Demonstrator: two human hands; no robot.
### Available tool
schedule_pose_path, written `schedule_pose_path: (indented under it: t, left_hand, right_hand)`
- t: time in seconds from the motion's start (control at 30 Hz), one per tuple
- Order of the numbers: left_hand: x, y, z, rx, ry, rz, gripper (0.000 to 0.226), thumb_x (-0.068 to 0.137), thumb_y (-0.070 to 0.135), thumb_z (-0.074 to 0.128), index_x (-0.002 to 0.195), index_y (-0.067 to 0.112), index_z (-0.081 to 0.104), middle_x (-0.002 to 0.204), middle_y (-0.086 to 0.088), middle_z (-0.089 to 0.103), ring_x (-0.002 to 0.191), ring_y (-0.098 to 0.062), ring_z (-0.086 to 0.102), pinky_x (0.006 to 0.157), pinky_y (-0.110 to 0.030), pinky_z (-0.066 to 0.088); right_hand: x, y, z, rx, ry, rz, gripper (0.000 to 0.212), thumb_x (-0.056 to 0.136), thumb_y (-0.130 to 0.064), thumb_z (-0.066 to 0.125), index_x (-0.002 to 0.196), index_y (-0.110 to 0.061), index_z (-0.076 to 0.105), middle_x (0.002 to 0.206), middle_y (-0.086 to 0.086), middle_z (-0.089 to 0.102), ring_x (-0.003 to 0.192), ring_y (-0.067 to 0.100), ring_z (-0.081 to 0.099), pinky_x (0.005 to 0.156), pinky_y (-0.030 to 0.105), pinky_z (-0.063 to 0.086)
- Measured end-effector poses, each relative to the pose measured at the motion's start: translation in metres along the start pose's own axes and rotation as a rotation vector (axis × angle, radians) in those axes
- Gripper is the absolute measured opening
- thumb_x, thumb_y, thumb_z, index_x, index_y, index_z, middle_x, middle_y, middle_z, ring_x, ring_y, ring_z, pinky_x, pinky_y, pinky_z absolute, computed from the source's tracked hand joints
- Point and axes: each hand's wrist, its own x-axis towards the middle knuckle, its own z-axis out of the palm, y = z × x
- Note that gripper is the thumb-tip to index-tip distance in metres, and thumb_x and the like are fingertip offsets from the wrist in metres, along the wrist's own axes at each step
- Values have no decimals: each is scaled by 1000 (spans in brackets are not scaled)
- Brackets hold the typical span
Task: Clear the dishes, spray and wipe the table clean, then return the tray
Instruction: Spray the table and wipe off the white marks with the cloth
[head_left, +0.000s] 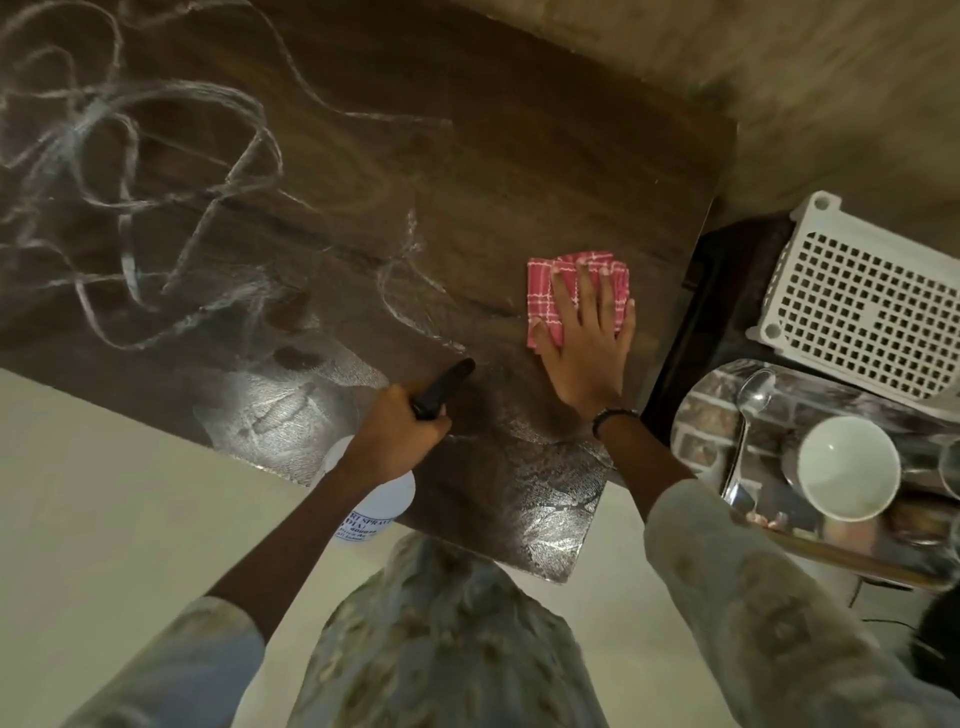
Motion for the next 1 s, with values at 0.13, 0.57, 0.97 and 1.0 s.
schedule_pose_path:
  t: [0.13,0.57,0.97,1.0]
  left_hand:
    - [-1,-3,-1,-18,0,-33,4,84,9,63,84,5,64,60,-7,55,53,-14,50,54,-23,38]
    - [4,-7,-28,-119,79,-97,8,82,10,65,86,5,70,78,-28,66,41,-13,47,41,-23,39]
    - [1,-15,-35,-195,35,-52,13,80,-1,62,84,9,69,82,-28,64,38,-12,44,36,-16,36]
    - [1,-16,-35,-210,37,-59,11,81,-1,62,85,7,68,84,-30,63,41,-14,45,36,-16,37]
  right_hand:
    - [0,0,1,4,9,-1,61,94,-54,33,150,-30,23,159,3,19,148,28,8,115,54,-3]
    - [18,-34,0,13,-23,6,65,92,-55,22,151,-28,21,159,4,16,147,30,8,114,58,-1]
    - [-19,-91,23,-45,-83,-528,61,94,-54,32,149,-29,27,158,2,24,147,26,16,116,57,11]
    - [-24,-75,22,-75,-83,-561,62,94,-55,34,150,-29,27,158,2,23,147,25,15,116,56,11]
